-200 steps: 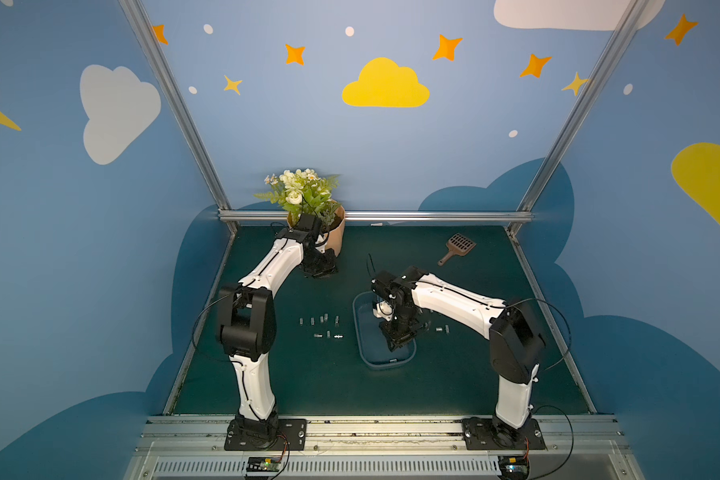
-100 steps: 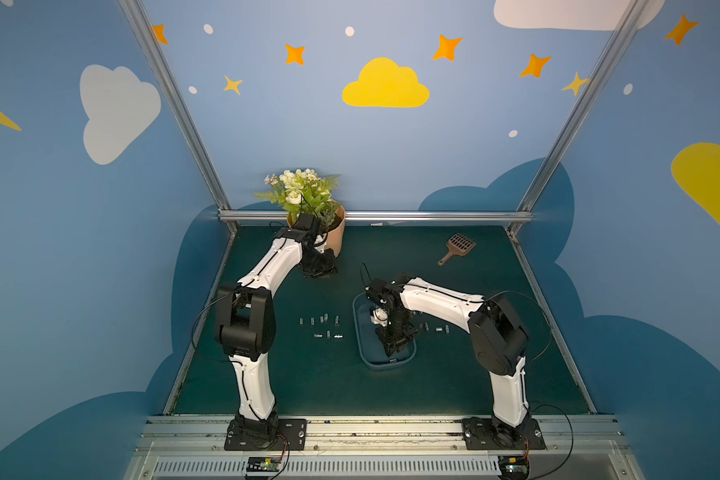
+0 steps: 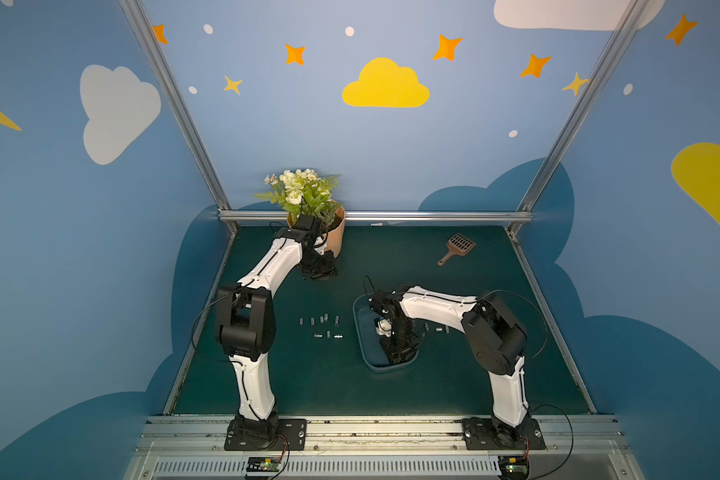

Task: Take out the socket from the storage box
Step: Pick up the socket head from the storage box.

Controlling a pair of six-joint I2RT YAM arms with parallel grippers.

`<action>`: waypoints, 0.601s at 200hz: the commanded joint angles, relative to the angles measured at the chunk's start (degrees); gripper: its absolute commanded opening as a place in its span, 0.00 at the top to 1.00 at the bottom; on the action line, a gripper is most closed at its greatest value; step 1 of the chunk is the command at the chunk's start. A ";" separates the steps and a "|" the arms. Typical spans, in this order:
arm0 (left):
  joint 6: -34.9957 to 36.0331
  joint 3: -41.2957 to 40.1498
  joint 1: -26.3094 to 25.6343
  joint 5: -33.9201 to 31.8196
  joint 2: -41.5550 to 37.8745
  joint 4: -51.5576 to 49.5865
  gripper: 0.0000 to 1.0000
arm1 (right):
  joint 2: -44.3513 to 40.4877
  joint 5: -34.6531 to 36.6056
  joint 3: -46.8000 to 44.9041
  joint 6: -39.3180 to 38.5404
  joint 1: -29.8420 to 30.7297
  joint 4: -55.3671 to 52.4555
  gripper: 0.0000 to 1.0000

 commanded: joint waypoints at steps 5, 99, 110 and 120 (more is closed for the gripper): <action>0.61 0.61 0.28 0.29 -1.16 -1.31 0.65 | 1.23 -0.28 -0.87 0.86 0.61 1.06 0.59; 0.91 1.22 0.33 0.03 -0.89 -1.64 0.66 | 1.87 -1.35 1.38 0.60 0.35 3.46 0.80; 0.89 1.35 0.32 0.05 -0.91 -1.63 0.66 | 1.92 -1.16 2.01 0.46 0.18 3.43 0.81; 0.90 1.31 0.33 0.07 -1.02 -1.66 0.66 | 1.77 -0.95 2.57 0.38 -0.07 3.21 0.81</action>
